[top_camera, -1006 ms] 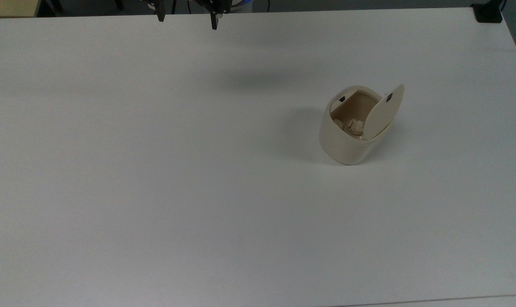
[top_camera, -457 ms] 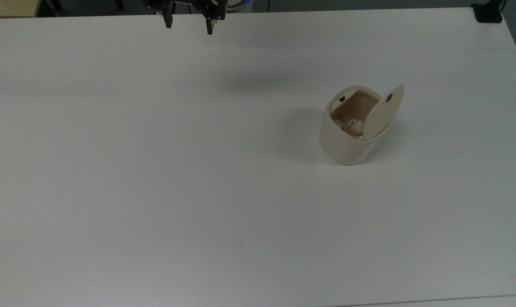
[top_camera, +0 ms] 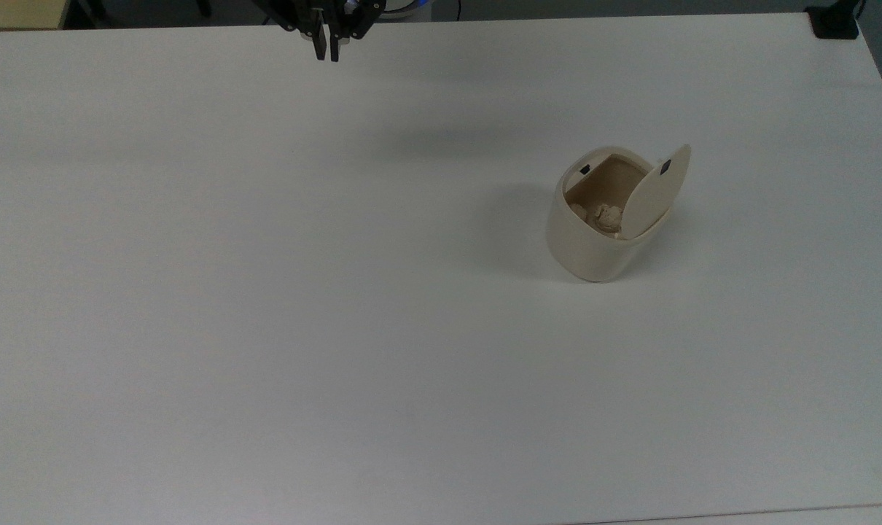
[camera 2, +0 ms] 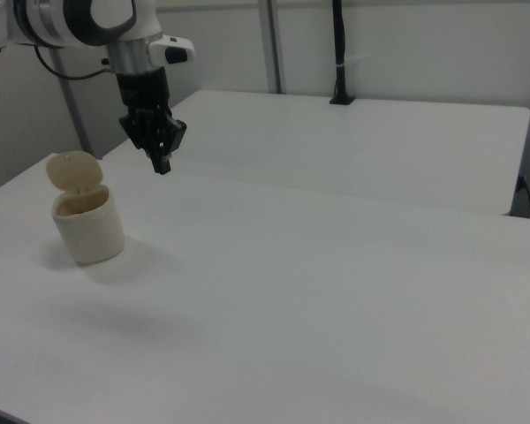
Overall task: Close the trash bin
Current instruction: 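Move the gripper over the cream bin toward its raised lid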
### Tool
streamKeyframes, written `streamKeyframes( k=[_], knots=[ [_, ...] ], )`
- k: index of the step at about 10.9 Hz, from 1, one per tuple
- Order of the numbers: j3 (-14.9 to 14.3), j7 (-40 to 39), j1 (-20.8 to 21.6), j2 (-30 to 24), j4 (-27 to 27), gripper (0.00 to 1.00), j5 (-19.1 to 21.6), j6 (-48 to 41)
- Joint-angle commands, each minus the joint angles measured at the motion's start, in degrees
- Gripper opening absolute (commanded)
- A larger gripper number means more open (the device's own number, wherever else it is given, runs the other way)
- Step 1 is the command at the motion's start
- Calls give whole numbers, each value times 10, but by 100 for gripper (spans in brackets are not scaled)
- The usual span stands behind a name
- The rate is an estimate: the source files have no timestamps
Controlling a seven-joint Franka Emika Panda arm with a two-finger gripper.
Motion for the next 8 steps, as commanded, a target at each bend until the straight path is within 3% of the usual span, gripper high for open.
streamKeyframes(
  k=[1,4,5,8],
  knots=[
    [3,-121,35,3,-8,9,20,15],
    [-4,-212,89,11,-7,11,41,30],
    [-5,-236,113,13,-7,16,37,62],
    [-16,-227,182,56,31,18,38,161]
  ],
)
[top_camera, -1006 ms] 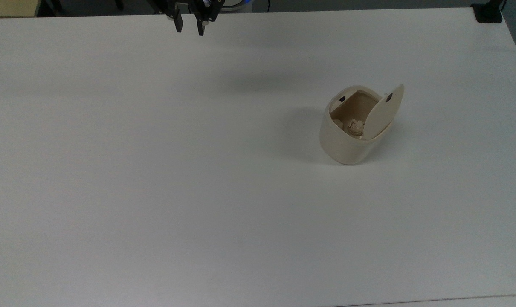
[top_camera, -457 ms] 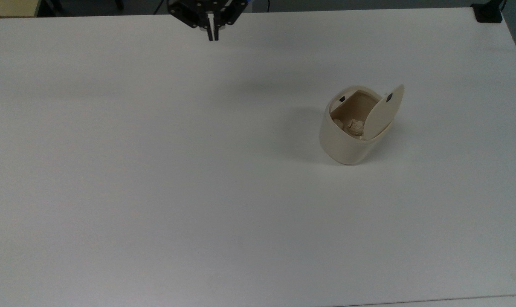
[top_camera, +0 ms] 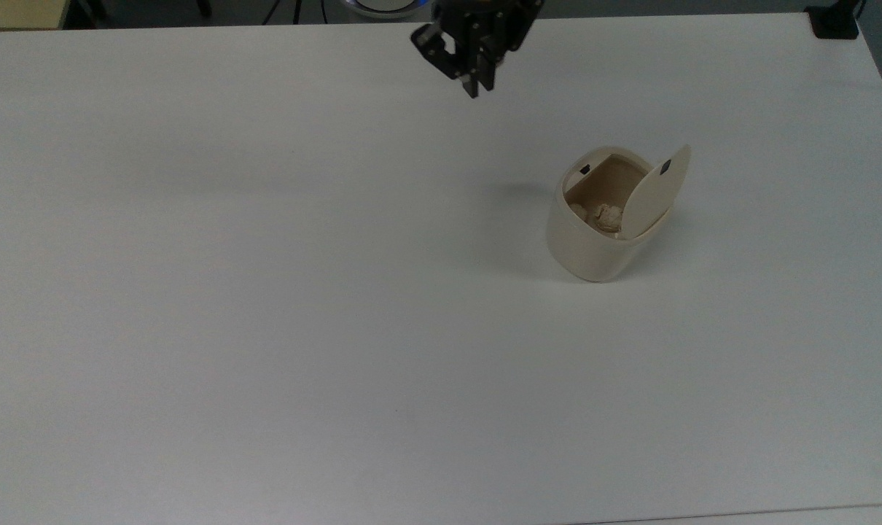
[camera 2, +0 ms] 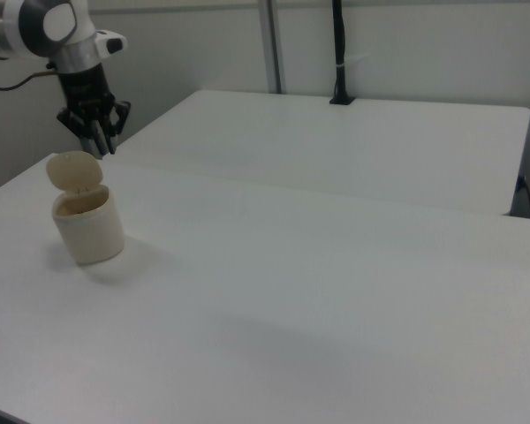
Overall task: Close the trash bin
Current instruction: 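Move the gripper over the cream bin toward its raised lid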
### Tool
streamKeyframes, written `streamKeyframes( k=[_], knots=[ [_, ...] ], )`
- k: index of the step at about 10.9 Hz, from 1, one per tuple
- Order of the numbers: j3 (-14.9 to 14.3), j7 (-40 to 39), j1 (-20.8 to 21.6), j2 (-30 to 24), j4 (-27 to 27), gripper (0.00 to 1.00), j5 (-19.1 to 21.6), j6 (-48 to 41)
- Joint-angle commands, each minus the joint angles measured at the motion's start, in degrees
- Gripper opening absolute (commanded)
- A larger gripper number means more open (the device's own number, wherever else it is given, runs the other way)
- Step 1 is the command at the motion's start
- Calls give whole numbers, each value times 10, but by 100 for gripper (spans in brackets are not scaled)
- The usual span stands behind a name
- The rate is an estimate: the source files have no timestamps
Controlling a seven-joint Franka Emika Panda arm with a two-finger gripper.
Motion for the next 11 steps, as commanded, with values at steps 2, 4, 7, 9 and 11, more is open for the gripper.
streamKeyframes(
  k=[2,4,7,9,11],
  knots=[
    [-21,17,83,55,51,15,4,107],
    [-21,34,115,76,73,13,3,128],
    [-22,92,162,112,99,13,2,177],
    [-37,95,188,136,109,11,2,190],
    [-48,104,197,156,117,6,1,213]
  ],
)
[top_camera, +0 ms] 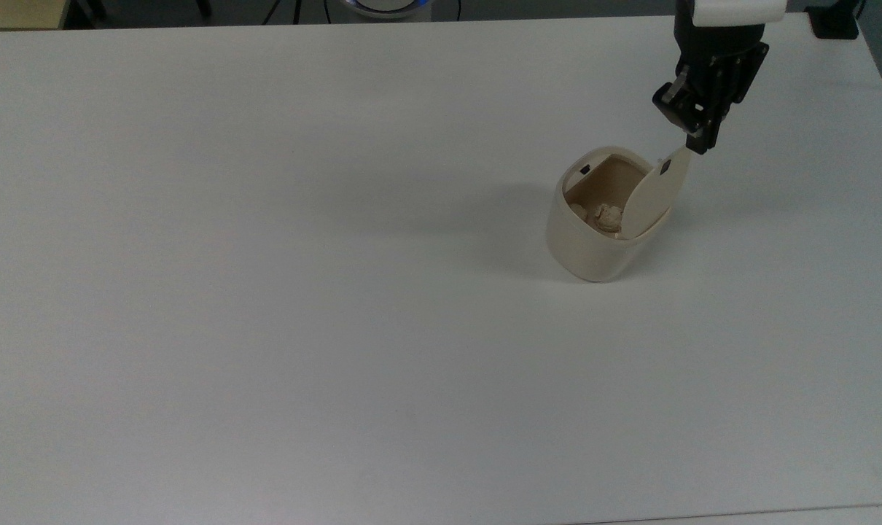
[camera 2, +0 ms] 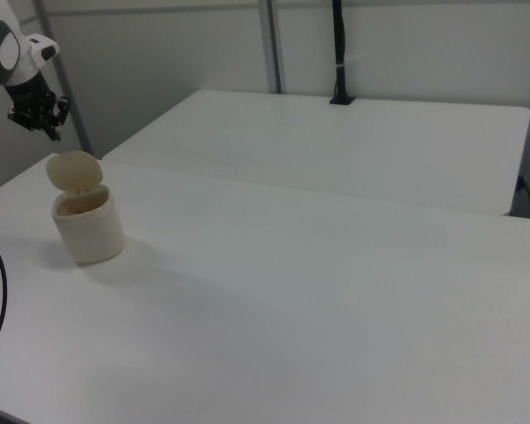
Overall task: Close the trash bin
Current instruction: 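Move the gripper over the cream bin toward its raised lid, then push the raised lid down onto the bin opening with the gripper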
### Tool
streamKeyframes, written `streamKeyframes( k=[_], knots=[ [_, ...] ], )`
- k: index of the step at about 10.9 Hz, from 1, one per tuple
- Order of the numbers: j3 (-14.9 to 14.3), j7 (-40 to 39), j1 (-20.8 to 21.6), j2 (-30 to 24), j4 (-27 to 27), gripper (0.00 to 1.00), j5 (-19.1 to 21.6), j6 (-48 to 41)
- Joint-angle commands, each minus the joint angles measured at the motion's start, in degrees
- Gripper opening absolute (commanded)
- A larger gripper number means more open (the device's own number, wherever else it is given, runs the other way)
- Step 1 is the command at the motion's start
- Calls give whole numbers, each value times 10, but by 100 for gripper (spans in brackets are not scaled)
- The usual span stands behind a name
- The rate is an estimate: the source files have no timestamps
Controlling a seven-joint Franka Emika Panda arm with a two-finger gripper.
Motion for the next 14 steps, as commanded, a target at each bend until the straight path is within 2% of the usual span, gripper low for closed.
streamKeyframes(
  k=[1,4,6,9,11,14],
  knots=[
    [-29,10,19,37,27,1,-1,27],
    [-40,0,21,33,18,0,-11,-4],
    [-52,-41,21,26,17,0,-3,-67],
    [-52,-96,20,4,-1,0,10,-177],
    [-50,-99,21,9,-43,0,8,-169],
    [-50,-101,17,12,-56,0,6,-153]
  ],
)
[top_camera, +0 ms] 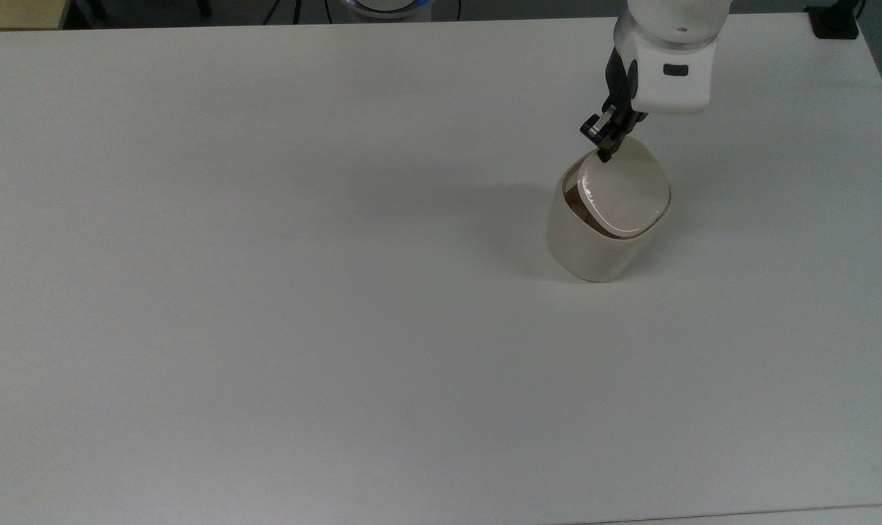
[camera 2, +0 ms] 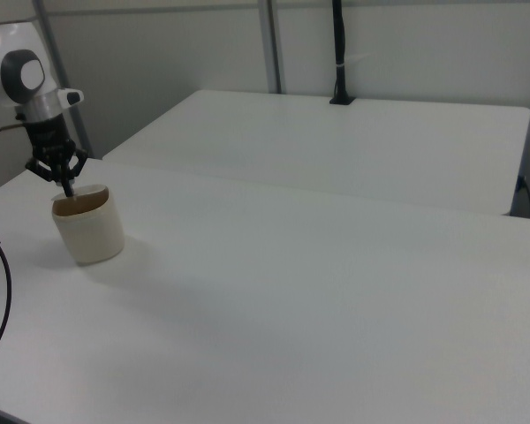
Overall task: Close the trash bin
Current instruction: 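Push the raised lid down onto the bin opening with the gripper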
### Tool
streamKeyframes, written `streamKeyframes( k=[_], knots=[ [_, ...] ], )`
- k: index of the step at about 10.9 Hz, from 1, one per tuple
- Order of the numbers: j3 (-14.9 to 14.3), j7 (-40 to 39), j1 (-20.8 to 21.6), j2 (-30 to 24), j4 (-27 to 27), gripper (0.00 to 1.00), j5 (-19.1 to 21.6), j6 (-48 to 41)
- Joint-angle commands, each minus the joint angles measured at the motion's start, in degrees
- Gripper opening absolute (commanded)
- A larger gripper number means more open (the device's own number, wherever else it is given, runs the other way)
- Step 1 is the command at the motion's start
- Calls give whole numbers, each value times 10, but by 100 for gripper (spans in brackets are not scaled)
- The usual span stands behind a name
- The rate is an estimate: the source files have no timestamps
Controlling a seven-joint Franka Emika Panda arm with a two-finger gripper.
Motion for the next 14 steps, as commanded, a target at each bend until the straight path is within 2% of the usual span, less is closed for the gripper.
streamKeyframes(
  k=[1,6,14],
  knots=[
    [-13,-17,7,-9,-26,0,7,19],
    [-13,-7,8,21,-38,0,5,105],
    [-12,-6,16,25,-68,0,-1,131]
  ],
)
